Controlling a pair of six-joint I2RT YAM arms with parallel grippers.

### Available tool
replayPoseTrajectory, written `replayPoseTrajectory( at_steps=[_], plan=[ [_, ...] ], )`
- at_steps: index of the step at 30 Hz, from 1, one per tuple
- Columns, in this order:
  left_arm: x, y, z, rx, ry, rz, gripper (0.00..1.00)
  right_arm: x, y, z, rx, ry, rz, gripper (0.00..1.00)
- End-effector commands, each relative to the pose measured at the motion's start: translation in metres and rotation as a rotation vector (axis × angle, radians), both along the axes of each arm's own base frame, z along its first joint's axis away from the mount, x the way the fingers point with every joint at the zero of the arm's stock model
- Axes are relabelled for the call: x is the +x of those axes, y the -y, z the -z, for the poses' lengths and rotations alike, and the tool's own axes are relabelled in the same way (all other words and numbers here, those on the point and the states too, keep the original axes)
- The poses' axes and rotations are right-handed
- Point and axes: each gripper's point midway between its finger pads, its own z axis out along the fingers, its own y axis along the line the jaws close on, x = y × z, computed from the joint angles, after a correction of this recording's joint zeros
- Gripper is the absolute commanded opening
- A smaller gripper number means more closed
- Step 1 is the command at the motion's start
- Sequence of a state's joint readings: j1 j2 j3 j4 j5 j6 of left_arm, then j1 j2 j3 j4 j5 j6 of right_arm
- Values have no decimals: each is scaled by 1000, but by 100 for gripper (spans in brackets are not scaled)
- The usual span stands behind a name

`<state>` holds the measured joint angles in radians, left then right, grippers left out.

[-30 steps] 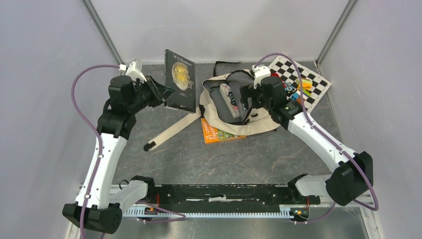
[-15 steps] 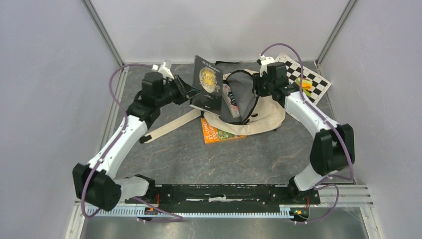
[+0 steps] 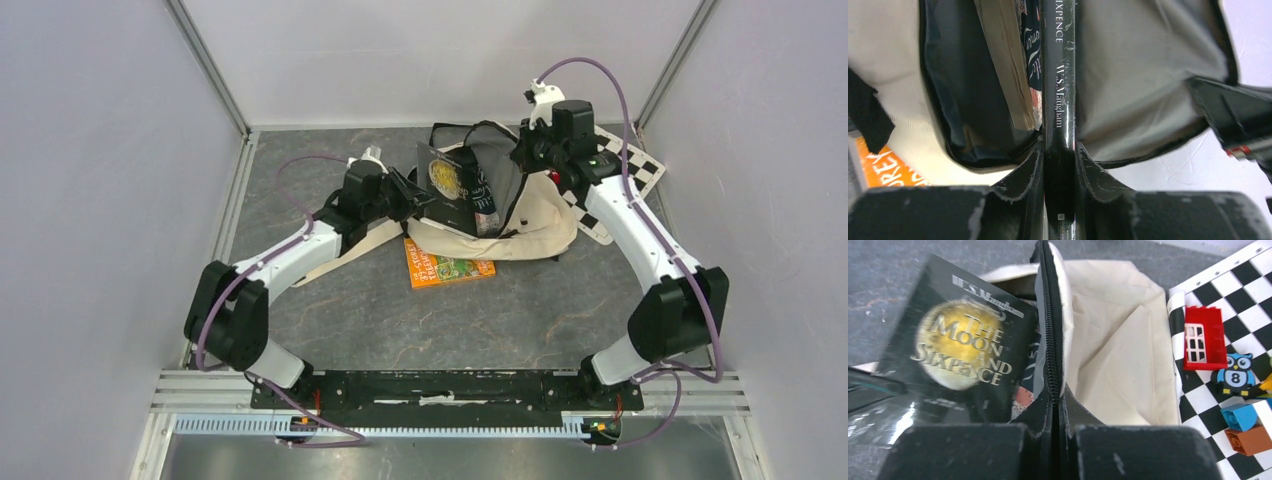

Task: Pack the student bag
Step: Place the book in the student bag.

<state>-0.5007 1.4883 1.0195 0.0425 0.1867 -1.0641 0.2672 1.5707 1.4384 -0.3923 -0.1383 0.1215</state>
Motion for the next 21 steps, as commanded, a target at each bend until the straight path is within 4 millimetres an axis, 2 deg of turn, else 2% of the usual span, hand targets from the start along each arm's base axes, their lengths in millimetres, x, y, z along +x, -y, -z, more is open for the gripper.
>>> replayPoseTrajectory(
  at_steps=[1,7,14,18,21],
  plan=[
    [22,28,-54,-223,127,-30,2,0,4,-91,73,232,15,0],
    [37,38,-38,-274,91,-79,2,-7,0,-85,97,215,-3,0],
    [65,41,-39,-314,128,-165,2,-19,-10,-71,132,190,-45,0],
    [78,53,-34,-380,155,-176,2,-23,-19,-65,134,185,-66,0],
    [81,70,-21,-318,187,-192,2,-24,-29,-56,125,169,-79,0]
  ],
)
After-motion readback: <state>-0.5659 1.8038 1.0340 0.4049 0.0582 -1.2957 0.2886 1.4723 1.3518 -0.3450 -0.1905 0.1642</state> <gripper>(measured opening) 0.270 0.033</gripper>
